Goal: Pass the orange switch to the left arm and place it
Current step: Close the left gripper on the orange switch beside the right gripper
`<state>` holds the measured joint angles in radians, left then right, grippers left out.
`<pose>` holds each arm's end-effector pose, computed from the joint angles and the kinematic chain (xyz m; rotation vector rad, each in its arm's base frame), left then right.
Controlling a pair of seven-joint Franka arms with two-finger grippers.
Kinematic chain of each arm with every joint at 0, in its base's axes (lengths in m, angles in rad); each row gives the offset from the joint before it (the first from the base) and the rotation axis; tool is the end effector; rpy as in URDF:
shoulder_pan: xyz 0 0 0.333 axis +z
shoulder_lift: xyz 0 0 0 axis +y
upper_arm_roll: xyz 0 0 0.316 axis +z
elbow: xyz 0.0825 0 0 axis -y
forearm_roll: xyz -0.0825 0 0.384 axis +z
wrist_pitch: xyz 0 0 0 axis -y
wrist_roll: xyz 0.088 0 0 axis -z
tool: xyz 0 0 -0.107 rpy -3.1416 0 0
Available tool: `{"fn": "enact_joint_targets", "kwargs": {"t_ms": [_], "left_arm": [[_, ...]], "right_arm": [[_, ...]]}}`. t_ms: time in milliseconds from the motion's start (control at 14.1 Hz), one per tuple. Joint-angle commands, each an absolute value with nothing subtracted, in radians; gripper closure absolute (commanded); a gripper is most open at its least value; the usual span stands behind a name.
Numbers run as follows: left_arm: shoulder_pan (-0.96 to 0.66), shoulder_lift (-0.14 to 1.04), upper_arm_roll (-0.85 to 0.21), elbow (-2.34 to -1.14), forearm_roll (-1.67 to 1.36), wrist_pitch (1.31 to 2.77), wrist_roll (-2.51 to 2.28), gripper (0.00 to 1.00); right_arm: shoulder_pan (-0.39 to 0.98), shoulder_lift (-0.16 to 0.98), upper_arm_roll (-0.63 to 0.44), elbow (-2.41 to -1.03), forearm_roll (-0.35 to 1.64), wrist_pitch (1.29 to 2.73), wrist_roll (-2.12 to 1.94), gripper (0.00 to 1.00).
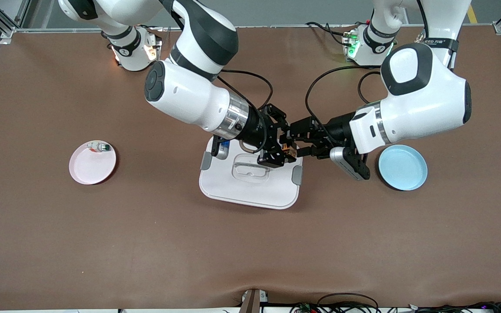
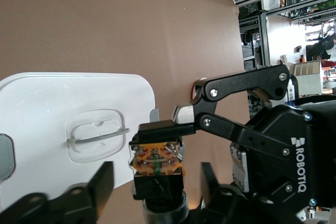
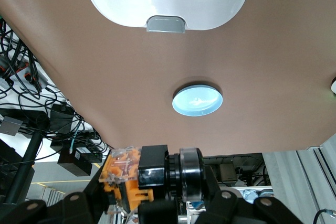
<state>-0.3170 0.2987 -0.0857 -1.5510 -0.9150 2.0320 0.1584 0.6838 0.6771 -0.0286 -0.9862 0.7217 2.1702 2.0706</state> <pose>0.6069 -0.2995 0.5181 2.2410 -0.2244 0.0718 0.5991 0.5034 0.5327 -1.6382 1.8029 0.7161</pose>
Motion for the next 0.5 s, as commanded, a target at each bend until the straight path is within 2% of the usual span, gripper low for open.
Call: {"fn": "enact_joint_targets", "kwargs": {"t_ms": [0, 427], "left_arm": [[-0.318, 0.308, -0.084, -1.534, -0.933, 2.040, 0.172, 1.00], [-0.316, 0.307, -0.084, -1.534, -0.933, 2.040, 0.170, 1.00]], "right_arm": [[0.692, 0.703, -0.034, -0.940, 0.736, 2.180, 2.089, 1.00], [0.692, 0.703, -0.032, -0.940, 0.738, 2.189, 2.091, 1.00]]}}
